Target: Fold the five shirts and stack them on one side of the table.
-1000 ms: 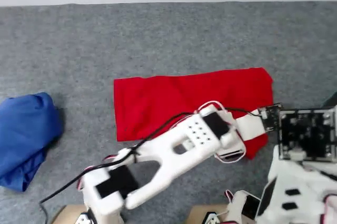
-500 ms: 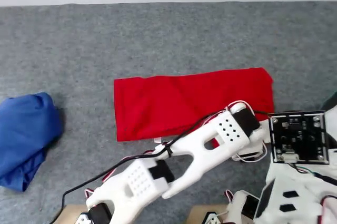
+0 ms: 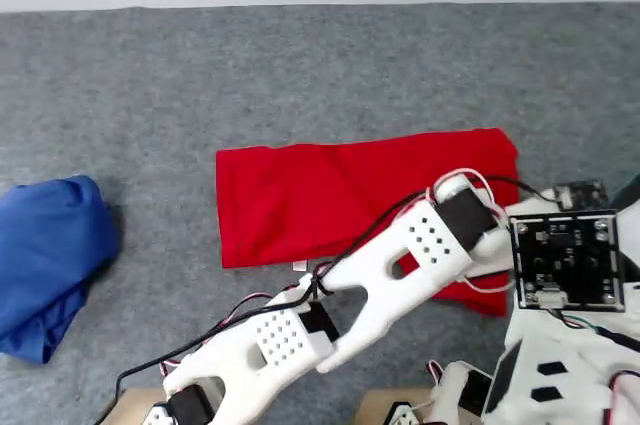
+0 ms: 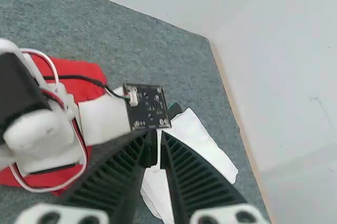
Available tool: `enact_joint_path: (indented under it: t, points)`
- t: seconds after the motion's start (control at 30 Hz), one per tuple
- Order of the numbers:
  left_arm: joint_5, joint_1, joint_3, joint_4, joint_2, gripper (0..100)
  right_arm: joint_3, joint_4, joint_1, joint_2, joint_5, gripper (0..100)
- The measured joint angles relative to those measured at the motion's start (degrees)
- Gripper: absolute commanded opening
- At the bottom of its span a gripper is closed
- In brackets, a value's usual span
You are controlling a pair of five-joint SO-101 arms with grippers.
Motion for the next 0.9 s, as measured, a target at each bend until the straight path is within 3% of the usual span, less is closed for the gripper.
enact_joint_path:
  t: [0.17, 0.33, 0.63, 0.9]
  points:
    - [0.0, -2.6, 0.0, 0.1, 0.0, 2, 0.0, 0.0, 0.0, 0.0, 0.0, 2.2]
    - [-1.9, -0.9, 2.3, 0.2, 0.0, 20, 0.0, 0.0, 0.0, 0.0, 0.0, 2.2]
    - [-3.5, 2.6, 13.1, 0.2, 0.0, 21, 0.0, 0.0, 0.0, 0.0, 0.0, 2.2]
    - [-4.7, 1.1, 15.1, -0.8, 0.1, 20, 0.0, 0.0, 0.0, 0.0, 0.0, 2.2]
